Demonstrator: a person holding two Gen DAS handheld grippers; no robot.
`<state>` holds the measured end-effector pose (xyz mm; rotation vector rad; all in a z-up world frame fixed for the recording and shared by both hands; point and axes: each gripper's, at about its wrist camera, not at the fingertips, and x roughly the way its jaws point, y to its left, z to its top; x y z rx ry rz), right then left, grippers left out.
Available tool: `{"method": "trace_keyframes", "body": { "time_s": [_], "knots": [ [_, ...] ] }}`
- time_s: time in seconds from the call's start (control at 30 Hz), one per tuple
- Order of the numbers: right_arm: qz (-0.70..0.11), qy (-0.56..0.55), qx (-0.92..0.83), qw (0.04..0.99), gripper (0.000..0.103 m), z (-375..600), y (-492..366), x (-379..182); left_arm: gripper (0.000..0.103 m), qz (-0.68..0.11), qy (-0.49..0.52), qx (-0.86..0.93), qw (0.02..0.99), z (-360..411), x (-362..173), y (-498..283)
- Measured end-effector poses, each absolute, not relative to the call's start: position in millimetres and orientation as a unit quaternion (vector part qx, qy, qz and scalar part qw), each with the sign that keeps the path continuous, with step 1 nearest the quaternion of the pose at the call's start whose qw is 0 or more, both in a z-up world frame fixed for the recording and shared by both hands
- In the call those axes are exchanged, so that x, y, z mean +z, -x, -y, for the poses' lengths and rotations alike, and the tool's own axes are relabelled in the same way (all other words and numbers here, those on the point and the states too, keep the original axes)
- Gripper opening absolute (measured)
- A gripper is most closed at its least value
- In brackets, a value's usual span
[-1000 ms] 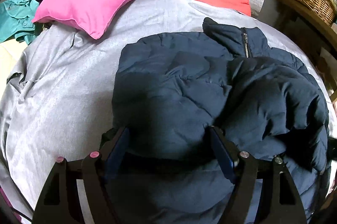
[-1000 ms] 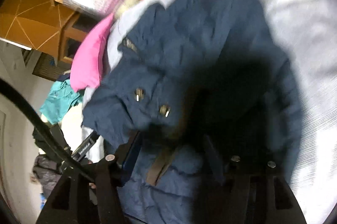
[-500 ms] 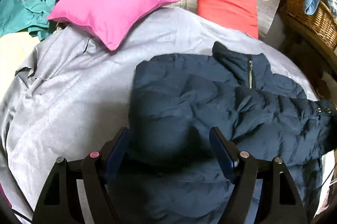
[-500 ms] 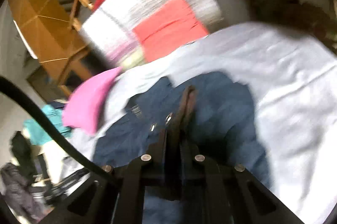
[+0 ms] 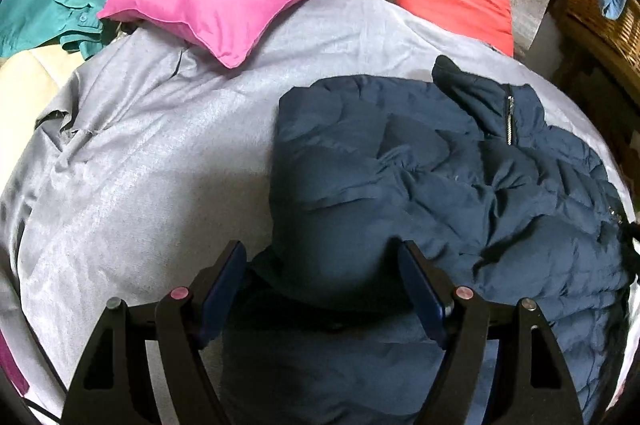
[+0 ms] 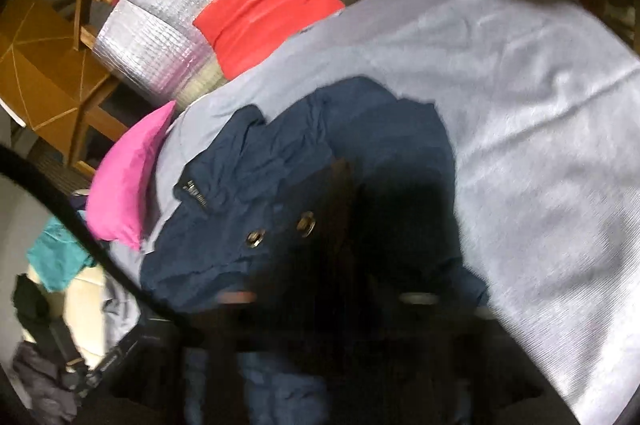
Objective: Fold large clothes
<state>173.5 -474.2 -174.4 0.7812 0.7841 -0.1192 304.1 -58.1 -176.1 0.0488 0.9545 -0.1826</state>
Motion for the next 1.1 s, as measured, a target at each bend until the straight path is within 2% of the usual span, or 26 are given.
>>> {"method": "trace_keyframes", "body": {
  "time_s": [0.03, 0.07, 0.1, 0.2, 0.3, 0.43, 0.6, 0.87, 1.1],
  "knots": [
    [-0.376, -0.374, -0.043, 0.847, 0.068, 470, -175, -177, 0.078, -0.459, -0.031, -0.086, 0.883, 60, -178, -304],
    [-0.387, -0.367, -0.034, 0.845, 0.064, 464, -179, -178, 0.079, -0.461, -0.042, -0.085, 0.882, 63, -181, -304],
    [-0.406, -0.348, -0.027, 0.845, 0.049, 455, -183, -180, 0.079, -0.462, -0.047, -0.084, 0.882, 64, -183, -305],
    [-0.431, -0.283, -0.046, 0.856, 0.02, 436, -189, -183, 0.079, -0.457, -0.059, -0.081, 0.884, 67, -183, -303],
    [-0.392, -0.246, -0.076, 0.883, 0.015, 431, -183, -162, 0.079, -0.438, -0.056, -0.077, 0.894, 67, -174, -299],
    [-0.351, -0.232, -0.112, 0.9, 0.013, 433, -175, -146, 0.079, -0.413, -0.06, -0.067, 0.906, 67, -164, -295],
    [-0.402, -0.202, -0.157, 0.879, 0.012, 433, -198, -174, 0.079, -0.383, -0.074, -0.057, 0.919, 72, -154, -288],
    [-0.407, -0.233, -0.155, 0.87, 0.016, 441, -198, -175, 0.079, -0.341, -0.078, -0.052, 0.935, 74, -138, -278],
    [-0.404, -0.272, -0.132, 0.863, 0.043, 444, -188, -172, 0.079, -0.321, -0.075, -0.057, 0.942, 78, -128, -272]
  ]
}}
